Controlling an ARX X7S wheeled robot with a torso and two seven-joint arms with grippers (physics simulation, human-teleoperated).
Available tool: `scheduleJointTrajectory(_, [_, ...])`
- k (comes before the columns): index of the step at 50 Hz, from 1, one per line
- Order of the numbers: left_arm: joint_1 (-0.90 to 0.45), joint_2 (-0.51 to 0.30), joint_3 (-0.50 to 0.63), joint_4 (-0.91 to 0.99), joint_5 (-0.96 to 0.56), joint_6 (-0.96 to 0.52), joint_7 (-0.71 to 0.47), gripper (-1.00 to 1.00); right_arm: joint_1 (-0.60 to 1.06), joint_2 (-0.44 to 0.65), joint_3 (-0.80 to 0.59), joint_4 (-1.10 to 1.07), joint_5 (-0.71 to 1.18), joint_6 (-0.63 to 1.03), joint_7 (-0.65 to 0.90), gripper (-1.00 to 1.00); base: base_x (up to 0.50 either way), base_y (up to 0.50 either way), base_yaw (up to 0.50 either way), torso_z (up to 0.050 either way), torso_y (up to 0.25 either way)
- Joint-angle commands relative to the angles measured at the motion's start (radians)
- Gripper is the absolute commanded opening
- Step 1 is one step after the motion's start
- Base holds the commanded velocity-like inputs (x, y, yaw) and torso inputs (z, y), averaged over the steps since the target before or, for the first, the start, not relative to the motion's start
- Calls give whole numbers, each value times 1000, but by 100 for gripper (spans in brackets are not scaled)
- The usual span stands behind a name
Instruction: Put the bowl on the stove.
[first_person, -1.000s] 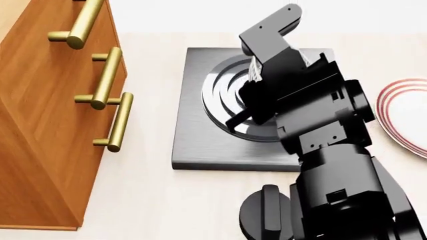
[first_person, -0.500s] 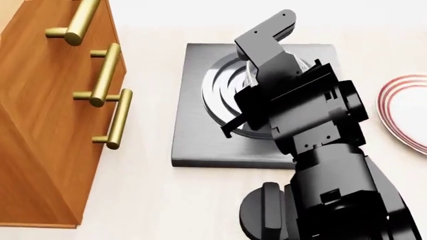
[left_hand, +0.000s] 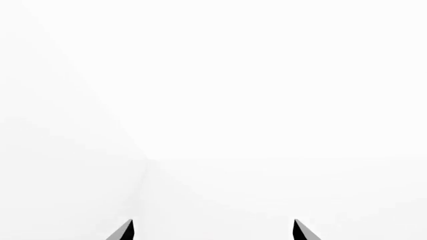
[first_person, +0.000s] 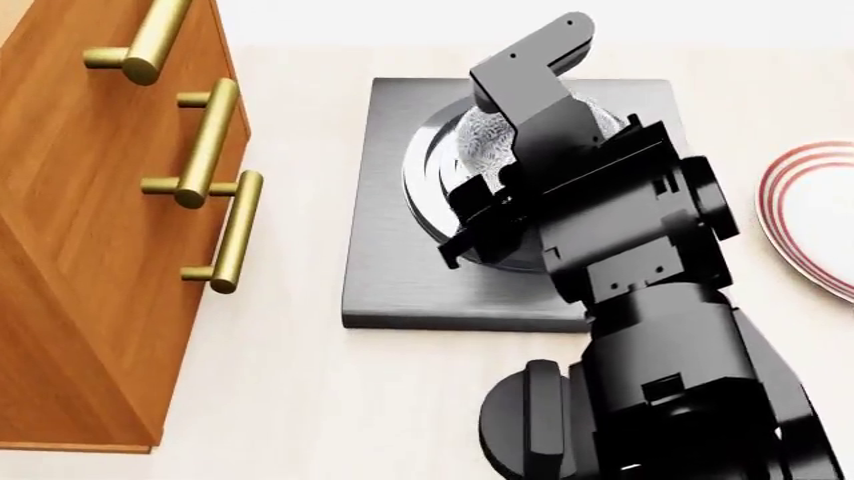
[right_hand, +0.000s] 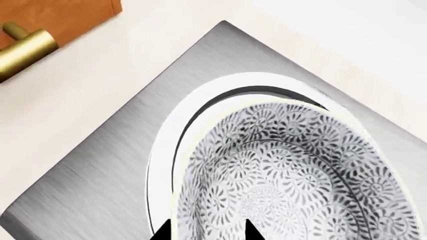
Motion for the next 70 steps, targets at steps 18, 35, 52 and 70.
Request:
scheduleJointTrajectory(18, [-7,3,0,2,-3,-5,4,100,74,58,237,1,23,-204,0,100,0,0,0,0,0])
scheduleJointTrajectory(35, [-9,2,7,5,-4,0,11,100,-305,223,584,-779,307,-9,110,100,0,0,0,0,0])
scheduleJointTrajectory(52, [-11,-1,6,6,-7,-2,14,100,-557,151,869,-1160,601,17,137,100,0,0,0,0,0])
scheduleJointTrajectory(70, [-21,-6,25,3,-3,-1,9,100,-676,37,1113,-1355,905,40,176,100,0,0,0,0,0])
